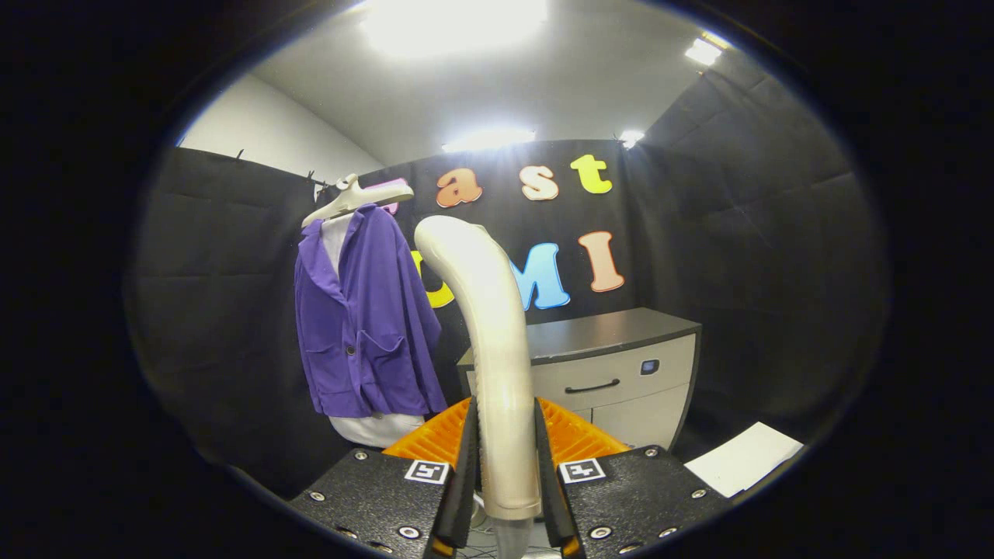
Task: Iron the clothes twice with a garment steamer, once on the left side and once on the right side.
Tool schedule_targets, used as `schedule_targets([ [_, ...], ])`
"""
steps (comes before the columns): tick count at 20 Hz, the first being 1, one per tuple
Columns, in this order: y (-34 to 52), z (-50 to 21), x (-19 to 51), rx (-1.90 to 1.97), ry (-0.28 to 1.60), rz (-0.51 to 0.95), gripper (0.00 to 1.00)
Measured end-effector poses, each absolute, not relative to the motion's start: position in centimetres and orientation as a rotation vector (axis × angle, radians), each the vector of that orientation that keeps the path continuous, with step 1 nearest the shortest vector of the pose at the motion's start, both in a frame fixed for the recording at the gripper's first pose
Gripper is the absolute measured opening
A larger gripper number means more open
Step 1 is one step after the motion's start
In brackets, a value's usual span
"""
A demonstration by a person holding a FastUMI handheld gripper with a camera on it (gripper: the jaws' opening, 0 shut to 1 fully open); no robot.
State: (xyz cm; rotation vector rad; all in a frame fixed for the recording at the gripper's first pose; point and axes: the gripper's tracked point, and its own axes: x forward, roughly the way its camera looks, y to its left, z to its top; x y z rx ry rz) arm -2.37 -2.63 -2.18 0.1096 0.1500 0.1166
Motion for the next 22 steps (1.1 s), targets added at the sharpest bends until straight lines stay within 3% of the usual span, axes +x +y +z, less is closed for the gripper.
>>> schedule_targets([
  [10, -10.7, -2.3, -5.0, 0.135, 0.152, 0.066, 0.37],
  [22, -6.8, -1.4, -4.1, 0.123, 0.128, 0.065, 0.37],
])
